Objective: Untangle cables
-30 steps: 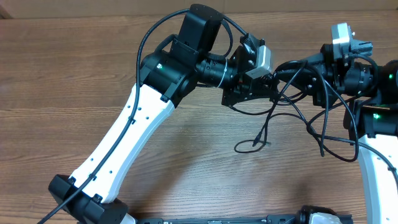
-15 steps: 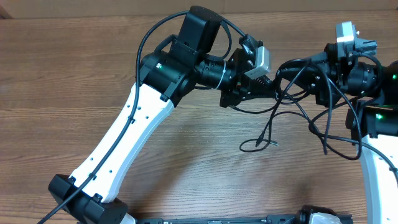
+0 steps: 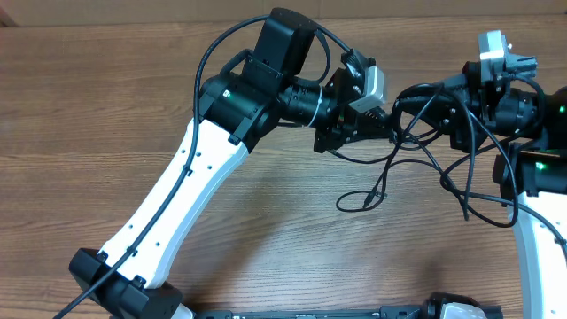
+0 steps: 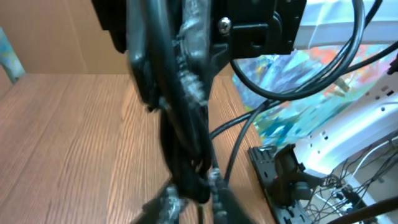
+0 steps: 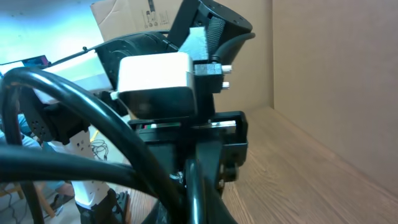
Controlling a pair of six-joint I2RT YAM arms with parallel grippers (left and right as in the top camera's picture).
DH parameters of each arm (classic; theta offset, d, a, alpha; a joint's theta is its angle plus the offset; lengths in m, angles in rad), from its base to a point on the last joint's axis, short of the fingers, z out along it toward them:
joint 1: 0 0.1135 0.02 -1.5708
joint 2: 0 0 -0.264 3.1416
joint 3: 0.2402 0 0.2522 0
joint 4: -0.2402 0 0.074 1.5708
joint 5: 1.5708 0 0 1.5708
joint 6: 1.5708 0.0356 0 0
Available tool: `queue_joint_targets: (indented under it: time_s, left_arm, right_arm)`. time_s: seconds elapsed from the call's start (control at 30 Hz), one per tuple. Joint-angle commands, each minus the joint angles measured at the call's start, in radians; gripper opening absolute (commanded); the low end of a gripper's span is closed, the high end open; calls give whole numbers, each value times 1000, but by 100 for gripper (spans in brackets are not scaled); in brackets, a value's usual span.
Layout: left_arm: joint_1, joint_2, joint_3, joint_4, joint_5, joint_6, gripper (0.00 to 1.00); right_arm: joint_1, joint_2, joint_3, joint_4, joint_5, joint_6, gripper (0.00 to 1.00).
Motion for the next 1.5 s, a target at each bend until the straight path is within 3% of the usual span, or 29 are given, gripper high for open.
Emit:
queue_joint_targets:
  time_s: [0.0,0.3,0.33,0.4,0.43,0.47,0.77,0.9,1.03,1.2,1.27,1.33,1.47]
  left_arm:
    - [-10,5,7,10,19,10,4]
    - [-35,7,7,34,19,10,4]
    - [-35,7,7,34,18,10,4]
    - [-32,7,7,34,18,10,4]
    - [-30,7,7,34,18,10,4]
    - [-24,7,7,34,18,9,4]
    - [105,7,7,34,24,-131,4]
    - [169,7,7,33,116,-151,4]
    - [210,7,7,16,109,-181,4]
    - [211,7,7,3,9,-210,4]
    - [209,7,7,-28,-141,-253,4]
    - [204,7,7,-57,-292,-303,4]
    - [191,7,7,-82,-428,-314,4]
  right_arm:
    - [-5,-10,11,1,14,14,4]
    - [-5,-10,11,1,11,16,5]
    - [-5,-10,11,0,11,15,30]
    - [-5,-10,11,-2,11,15,54]
    - [-8,-10,11,-8,11,15,82]
    - [-13,-10,10,-12,11,15,100]
    - [-104,13,10,-131,11,14,100]
    - [-148,56,10,-231,13,14,100]
    - [-196,109,10,-322,36,15,100]
    - [-243,113,10,-587,223,59,100]
    - [-251,113,10,-696,245,115,100]
    - [-251,111,10,-757,240,147,100]
    - [-243,106,10,-784,177,146,100]
